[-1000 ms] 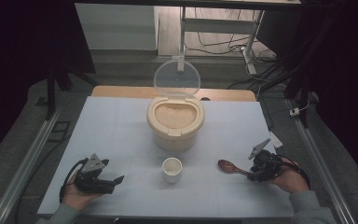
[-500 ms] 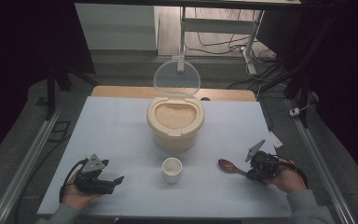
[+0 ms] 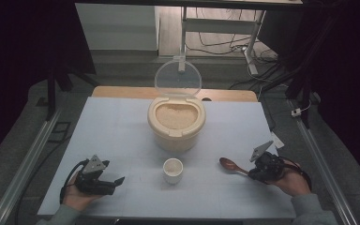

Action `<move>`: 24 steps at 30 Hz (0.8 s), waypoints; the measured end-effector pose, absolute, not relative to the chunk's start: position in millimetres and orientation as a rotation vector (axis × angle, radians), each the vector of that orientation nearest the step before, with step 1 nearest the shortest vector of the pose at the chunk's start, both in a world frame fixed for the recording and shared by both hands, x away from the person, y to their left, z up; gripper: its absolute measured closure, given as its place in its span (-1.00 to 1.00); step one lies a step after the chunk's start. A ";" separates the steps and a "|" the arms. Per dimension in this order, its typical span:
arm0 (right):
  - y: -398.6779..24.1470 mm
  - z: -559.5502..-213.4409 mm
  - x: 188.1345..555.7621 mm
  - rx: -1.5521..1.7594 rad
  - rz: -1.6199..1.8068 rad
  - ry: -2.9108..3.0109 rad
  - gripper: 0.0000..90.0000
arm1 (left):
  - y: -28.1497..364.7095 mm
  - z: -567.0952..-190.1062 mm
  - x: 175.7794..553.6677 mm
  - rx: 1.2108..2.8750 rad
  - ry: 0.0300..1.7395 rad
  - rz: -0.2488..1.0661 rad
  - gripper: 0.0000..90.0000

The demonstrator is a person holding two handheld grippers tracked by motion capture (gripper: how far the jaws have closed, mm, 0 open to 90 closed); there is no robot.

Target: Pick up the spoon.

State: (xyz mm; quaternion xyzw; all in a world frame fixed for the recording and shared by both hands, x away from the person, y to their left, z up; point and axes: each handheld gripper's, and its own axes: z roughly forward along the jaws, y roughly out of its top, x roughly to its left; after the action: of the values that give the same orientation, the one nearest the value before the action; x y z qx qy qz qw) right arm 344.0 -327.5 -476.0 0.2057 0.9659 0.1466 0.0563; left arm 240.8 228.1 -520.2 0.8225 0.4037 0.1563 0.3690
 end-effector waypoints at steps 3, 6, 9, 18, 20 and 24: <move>-326.7 -471.6 341.9 0.623 0.487 2.917 0.77 | 228.1 -520.3 240.9 2.109 1.038 0.401 -0.70; -325.1 -466.9 339.5 0.616 0.530 2.902 0.78 | 228.3 -520.4 241.0 2.109 1.039 0.401 -0.70; -323.7 -462.4 337.6 0.612 0.586 2.892 0.77 | 228.5 -520.3 241.1 2.109 1.039 0.400 -0.70; -321.7 -454.7 335.0 0.607 0.689 2.865 0.78 | 228.7 -520.4 241.4 2.108 1.040 0.401 -0.70; -320.5 -452.4 333.9 0.608 0.707 2.858 0.78 | 228.9 -520.3 241.8 2.106 1.044 0.399 -0.70; -315.7 -444.9 330.0 0.562 0.743 2.841 0.78 | 229.5 -520.1 241.9 2.106 1.044 0.401 -0.70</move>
State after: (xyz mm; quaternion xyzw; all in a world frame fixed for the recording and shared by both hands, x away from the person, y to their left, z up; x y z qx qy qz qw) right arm 330.0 -315.7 -444.9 0.1873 0.9475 0.2479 0.0759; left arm 241.9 229.5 -520.1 0.8206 0.4070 0.1561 0.3696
